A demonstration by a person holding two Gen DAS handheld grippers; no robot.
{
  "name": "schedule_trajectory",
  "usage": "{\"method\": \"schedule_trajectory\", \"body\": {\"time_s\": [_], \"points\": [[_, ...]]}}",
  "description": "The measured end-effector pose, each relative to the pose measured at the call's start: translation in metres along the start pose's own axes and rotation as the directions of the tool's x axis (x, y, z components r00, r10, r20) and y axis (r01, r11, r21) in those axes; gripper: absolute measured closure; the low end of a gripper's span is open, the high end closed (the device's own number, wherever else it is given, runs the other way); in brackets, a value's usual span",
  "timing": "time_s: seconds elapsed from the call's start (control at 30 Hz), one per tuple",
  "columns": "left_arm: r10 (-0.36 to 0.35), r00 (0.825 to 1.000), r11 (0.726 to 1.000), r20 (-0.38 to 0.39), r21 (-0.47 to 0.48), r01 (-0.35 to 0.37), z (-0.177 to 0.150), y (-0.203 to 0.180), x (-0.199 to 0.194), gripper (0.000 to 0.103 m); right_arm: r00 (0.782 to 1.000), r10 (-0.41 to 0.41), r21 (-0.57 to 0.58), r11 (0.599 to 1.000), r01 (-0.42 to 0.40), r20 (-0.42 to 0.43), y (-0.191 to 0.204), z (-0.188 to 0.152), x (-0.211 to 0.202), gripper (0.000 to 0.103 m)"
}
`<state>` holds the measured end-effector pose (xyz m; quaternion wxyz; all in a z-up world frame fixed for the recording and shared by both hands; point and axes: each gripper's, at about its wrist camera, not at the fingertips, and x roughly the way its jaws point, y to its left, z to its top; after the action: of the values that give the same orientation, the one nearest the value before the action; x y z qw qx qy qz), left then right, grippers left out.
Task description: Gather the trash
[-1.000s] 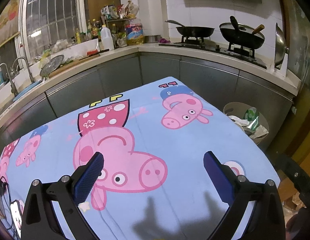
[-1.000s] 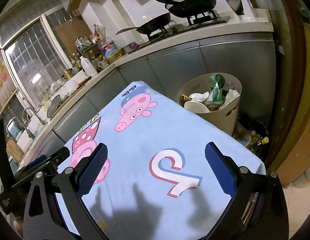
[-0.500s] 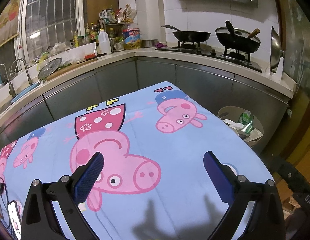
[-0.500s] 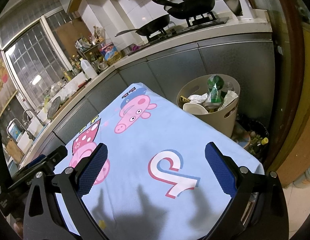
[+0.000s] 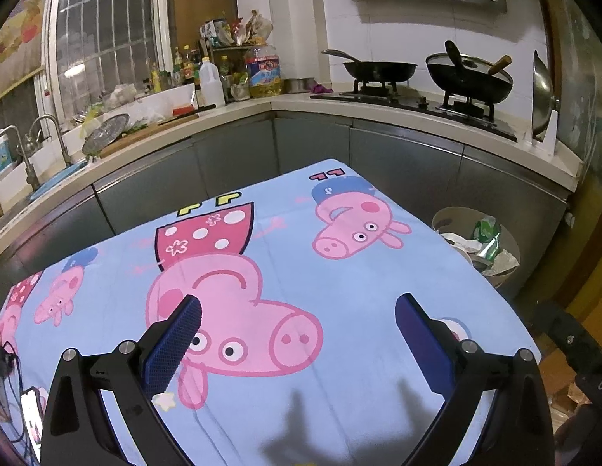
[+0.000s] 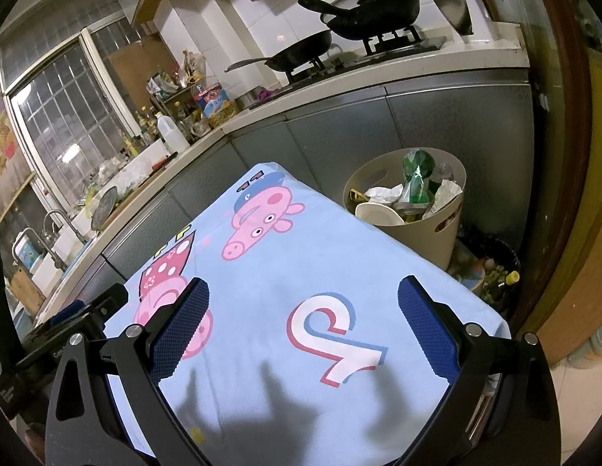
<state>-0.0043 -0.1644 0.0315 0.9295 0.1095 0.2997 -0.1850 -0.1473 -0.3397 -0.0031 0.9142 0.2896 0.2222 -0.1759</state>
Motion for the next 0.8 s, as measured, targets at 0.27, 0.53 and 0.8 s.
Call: {"method": "schedule_trajectory", "body": {"time_s": [0.27, 0.53, 0.8], "points": [[-0.015, 1.000, 1.000, 0.010, 0.013, 0.015, 0.0001, -0.0026, -0.0025, 0.004, 1.000, 0.000, 0.001, 1.000, 0.000, -0.001, -0.0002, 0.0005, 0.0004, 0.006], [-0.016, 1.000, 1.000, 0.008, 0.013, 0.015, 0.0001, -0.0031, -0.0027, 0.004, 1.000, 0.000, 0.002, 1.000, 0.000, -0.002, 0.0000, 0.0002, 0.0001, 0.006], [-0.020, 1.000, 1.000, 0.000, 0.024, 0.020, -0.0028, -0.0066, -0.0009, 0.004, 1.000, 0.000, 0.006, 1.000, 0.000, -0.004, -0.0006, 0.0007, 0.0006, 0.006]]}}
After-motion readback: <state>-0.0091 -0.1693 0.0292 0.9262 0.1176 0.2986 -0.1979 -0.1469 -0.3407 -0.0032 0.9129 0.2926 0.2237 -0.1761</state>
